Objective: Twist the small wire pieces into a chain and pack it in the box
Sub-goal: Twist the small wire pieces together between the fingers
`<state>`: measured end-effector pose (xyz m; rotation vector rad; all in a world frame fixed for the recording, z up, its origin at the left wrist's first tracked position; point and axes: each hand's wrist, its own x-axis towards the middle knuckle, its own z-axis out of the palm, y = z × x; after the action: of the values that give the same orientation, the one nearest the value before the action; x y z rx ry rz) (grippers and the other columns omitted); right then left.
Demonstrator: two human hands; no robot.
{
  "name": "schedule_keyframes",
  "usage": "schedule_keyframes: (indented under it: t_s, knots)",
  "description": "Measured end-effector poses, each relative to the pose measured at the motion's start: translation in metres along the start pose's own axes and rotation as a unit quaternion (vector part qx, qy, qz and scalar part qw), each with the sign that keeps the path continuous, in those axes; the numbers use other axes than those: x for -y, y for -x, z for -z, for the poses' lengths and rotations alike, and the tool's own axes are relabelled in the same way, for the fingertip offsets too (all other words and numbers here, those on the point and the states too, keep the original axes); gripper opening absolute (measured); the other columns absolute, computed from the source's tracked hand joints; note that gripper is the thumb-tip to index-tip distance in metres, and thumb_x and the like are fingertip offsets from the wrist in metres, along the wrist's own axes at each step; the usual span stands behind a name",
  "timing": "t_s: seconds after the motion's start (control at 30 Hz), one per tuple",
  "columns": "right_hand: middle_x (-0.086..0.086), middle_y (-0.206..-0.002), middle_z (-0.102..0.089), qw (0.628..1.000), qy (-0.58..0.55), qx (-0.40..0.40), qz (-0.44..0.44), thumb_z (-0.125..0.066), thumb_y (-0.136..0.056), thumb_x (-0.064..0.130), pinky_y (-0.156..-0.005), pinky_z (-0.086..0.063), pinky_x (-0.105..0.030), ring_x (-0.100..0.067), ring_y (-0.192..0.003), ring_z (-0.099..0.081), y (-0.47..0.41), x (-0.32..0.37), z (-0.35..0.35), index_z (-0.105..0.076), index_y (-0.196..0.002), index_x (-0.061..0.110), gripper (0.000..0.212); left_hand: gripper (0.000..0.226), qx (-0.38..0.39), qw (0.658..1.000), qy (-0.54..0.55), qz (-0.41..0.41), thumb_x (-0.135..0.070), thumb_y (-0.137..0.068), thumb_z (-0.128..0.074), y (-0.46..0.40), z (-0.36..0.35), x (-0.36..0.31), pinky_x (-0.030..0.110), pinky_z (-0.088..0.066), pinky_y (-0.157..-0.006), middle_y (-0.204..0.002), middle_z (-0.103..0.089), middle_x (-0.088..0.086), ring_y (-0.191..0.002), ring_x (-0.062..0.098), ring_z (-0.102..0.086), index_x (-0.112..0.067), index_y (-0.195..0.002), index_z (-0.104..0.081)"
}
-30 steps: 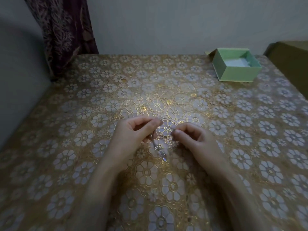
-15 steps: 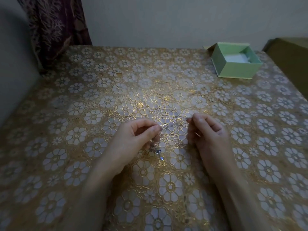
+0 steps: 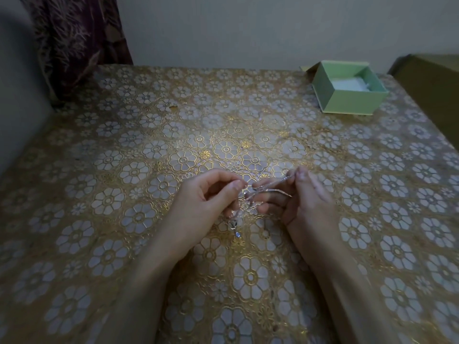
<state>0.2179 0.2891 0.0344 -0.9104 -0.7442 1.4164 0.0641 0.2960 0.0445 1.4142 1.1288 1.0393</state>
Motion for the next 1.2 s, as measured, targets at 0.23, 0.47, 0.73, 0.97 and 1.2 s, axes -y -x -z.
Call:
schedule_keyframes:
  t_s: [0.23, 0.47, 0.73, 0.97, 1.2]
  knots:
    - [-0.01, -0.065, -0.064, 1.0, 0.026, -0.012, 0.007, -0.028, -0.102, 0.022, -0.038, -0.037, -0.02, -0.019, -0.044, -0.054, -0.001, -0.001, 0.0, -0.042, -0.073, 0.01, 0.034, 0.025, -0.017, 1.0, 0.009, -0.011, -0.03, -0.075, -0.059, 0.002, -0.001, -0.004, 0.02, -0.052, -0.069, -0.059, -0.061, -0.005, -0.066, 0.011, -0.063, -0.01, -0.088, -0.068]
    - [-0.001, -0.061, -0.056, 1.0, -0.003, 0.018, -0.004, -0.043, -0.095, 0.031, -0.05, -0.041, -0.023, -0.014, -0.052, -0.046, -0.001, 0.001, 0.005, -0.048, -0.07, 0.015, 0.03, 0.018, -0.004, 0.999, 0.032, 0.008, -0.03, -0.082, -0.066, 0.001, 0.0, -0.004, 0.025, -0.046, -0.051, -0.053, -0.05, -0.007, -0.049, 0.01, -0.048, -0.013, -0.089, -0.067]
    - [0.002, -0.064, -0.058, 1.0, -0.017, 0.014, -0.018, -0.048, -0.084, 0.038, -0.048, -0.039, -0.022, -0.01, -0.052, -0.048, -0.003, 0.009, 0.013, -0.056, -0.069, 0.019, 0.025, 0.024, 0.023, 0.997, 0.068, 0.039, -0.028, -0.07, -0.06, 0.002, 0.01, -0.007, 0.015, -0.027, -0.037, -0.049, -0.047, -0.009, -0.042, 0.006, -0.032, -0.014, -0.089, -0.066]
    - [0.001, -0.067, -0.063, 0.999, -0.048, -0.004, 0.015, -0.049, -0.084, 0.03, -0.055, -0.046, -0.022, -0.01, -0.052, -0.051, -0.005, 0.013, 0.019, -0.059, -0.071, 0.017, 0.021, 0.014, -0.035, 0.999, 0.019, 0.017, -0.038, -0.07, -0.066, -0.001, 0.02, 0.001, 0.017, -0.035, -0.049, -0.057, -0.042, 0.001, -0.052, 0.008, -0.038, -0.029, -0.078, -0.073]
    - [-0.002, -0.069, -0.064, 0.998, -0.061, -0.017, 0.012, -0.049, -0.083, 0.024, -0.047, -0.038, -0.016, -0.008, -0.047, -0.043, -0.001, 0.019, 0.02, -0.06, -0.083, 0.013, 0.015, 0.031, -0.006, 0.995, -0.095, 0.005, -0.046, -0.064, -0.064, 0.003, 0.014, -0.005, 0.012, -0.025, -0.045, -0.051, -0.03, -0.007, -0.045, 0.005, -0.027, -0.031, -0.09, -0.072]
